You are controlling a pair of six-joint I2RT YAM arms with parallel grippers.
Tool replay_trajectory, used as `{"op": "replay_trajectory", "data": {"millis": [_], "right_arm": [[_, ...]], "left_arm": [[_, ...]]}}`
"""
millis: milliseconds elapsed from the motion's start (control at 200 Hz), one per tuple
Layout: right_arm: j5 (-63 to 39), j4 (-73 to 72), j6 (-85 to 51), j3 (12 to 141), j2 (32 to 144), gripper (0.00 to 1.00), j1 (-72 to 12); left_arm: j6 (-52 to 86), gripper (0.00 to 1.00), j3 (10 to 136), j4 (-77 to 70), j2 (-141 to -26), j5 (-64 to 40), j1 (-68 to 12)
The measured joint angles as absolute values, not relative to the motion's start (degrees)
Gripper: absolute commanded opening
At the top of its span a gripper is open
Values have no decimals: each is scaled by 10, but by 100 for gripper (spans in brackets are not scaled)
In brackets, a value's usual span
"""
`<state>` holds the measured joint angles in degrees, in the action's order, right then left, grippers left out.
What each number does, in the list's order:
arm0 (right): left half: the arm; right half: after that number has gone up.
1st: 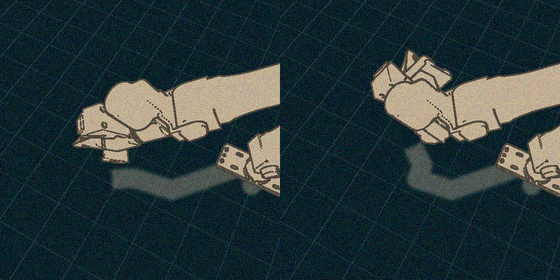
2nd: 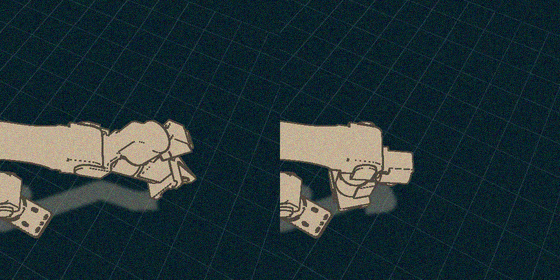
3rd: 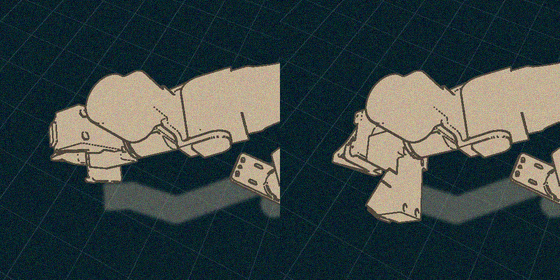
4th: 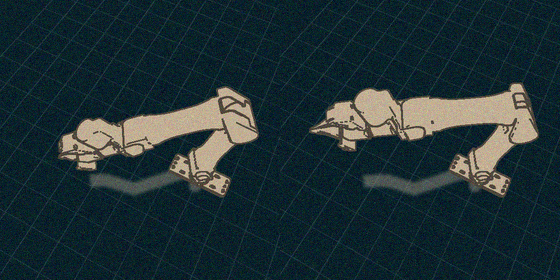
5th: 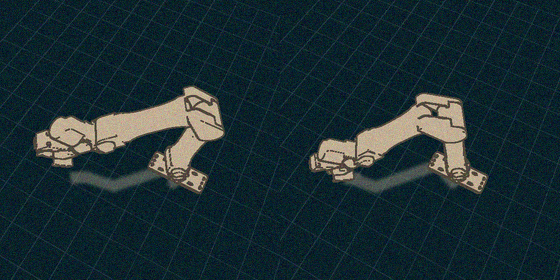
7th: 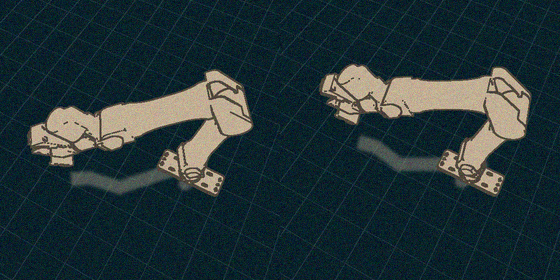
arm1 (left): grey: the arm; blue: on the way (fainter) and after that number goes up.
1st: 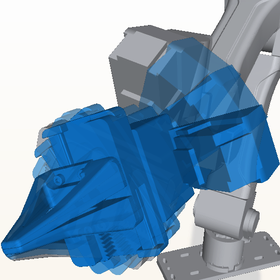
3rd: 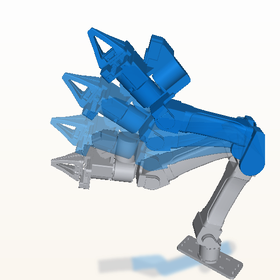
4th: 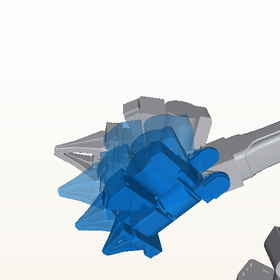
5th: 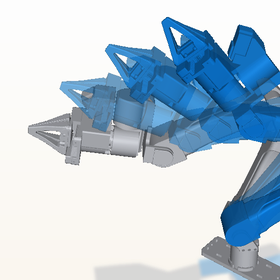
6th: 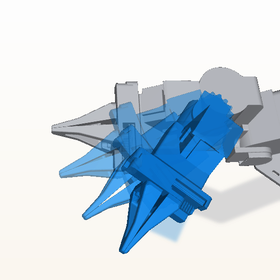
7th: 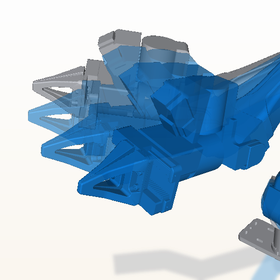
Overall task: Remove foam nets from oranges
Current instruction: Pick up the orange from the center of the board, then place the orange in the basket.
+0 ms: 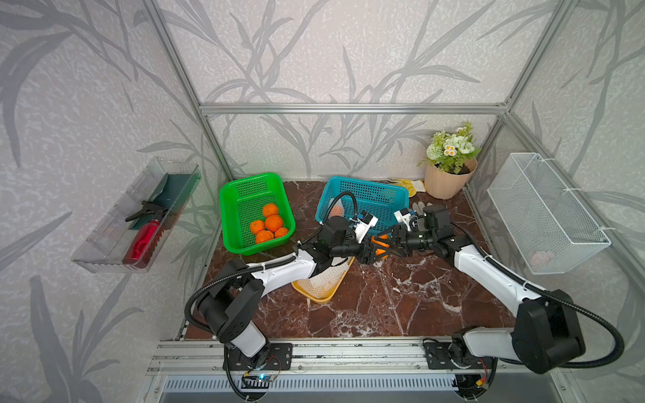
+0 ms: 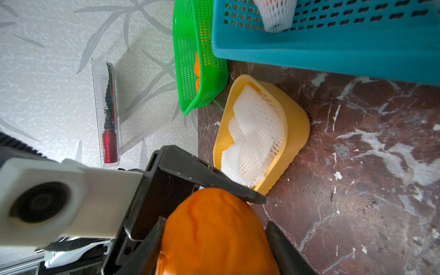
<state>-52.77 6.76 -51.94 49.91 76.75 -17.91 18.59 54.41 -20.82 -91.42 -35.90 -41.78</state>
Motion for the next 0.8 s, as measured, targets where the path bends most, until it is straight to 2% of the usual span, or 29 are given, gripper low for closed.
{"op": "replay_trajectory", "data": {"millis": [90,165,255,480,560,665,800], "right_arm": [[-528,58,-531,499,768,70,-179],[-528,58,-533,502,768,83,-180],[-518,92,-523,527,769,88,-181],[-422,204,-465,676,801,92,-182],[-391,244,-445,734,848,93,-185],[-335,333,-396,849,956,93,-198],[-261,440,-334,1010,1106,93,-223]], "left_arm": [[186,41,559,-180,-914,-359,-415],[186,40,564,-159,-910,-350,-411],[183,40,564,-108,-891,-325,-389],[155,40,567,90,-757,-229,-286],[140,44,601,176,-729,-191,-230],[112,42,684,282,-756,-133,-144],[86,42,784,365,-850,-62,-30]]}}
